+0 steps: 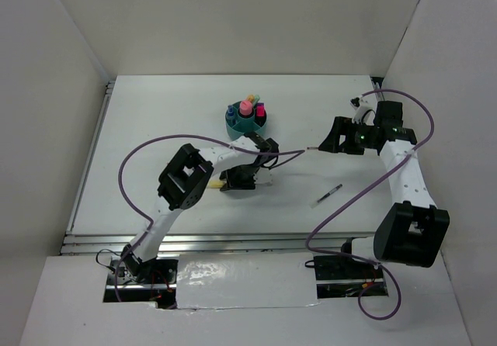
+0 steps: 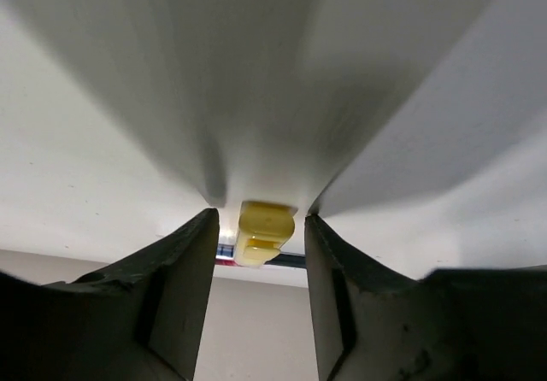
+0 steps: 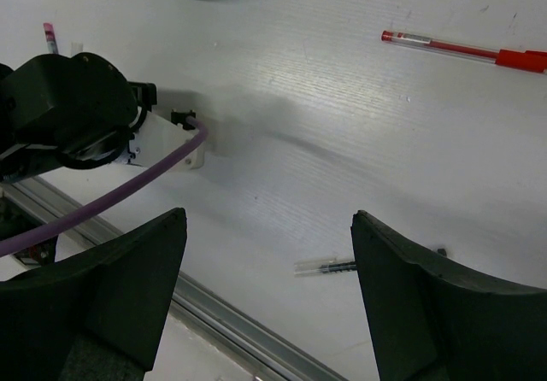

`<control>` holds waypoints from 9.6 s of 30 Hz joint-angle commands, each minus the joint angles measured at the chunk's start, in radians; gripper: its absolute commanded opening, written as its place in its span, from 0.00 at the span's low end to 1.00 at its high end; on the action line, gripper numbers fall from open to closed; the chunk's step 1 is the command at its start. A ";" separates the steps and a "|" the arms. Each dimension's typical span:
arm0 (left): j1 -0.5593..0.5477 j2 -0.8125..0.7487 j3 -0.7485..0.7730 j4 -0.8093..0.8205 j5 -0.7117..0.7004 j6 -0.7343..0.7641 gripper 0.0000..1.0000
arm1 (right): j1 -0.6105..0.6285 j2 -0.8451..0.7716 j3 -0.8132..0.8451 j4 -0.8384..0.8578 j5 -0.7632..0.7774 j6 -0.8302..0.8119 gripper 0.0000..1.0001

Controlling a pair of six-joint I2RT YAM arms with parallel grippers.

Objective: Sort the stationery into containers
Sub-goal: Grab a piece of stationery with the left arm, then place the stationery into the container, then grab a piece of stationery with the left arm, then pass the stationery from the left arm to the right

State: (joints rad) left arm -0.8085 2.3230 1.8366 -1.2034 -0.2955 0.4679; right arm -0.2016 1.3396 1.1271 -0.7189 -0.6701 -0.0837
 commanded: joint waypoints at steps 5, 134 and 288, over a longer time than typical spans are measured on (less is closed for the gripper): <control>0.015 -0.004 -0.051 0.015 0.013 0.006 0.46 | -0.005 -0.039 0.000 0.016 -0.023 -0.008 0.84; 0.517 -0.093 0.242 1.002 0.849 -0.425 0.00 | -0.002 0.032 0.008 0.012 -0.003 -0.018 1.00; 0.620 -0.855 -0.840 0.769 1.343 -1.367 0.00 | 1.366 -0.040 -0.233 0.691 0.412 -1.318 0.52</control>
State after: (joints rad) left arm -0.1844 1.4643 0.9932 -0.4599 1.0000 -0.8726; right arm 1.1542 1.2888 0.8948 -0.0681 -0.2478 -1.3247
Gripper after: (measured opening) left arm 0.187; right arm 0.523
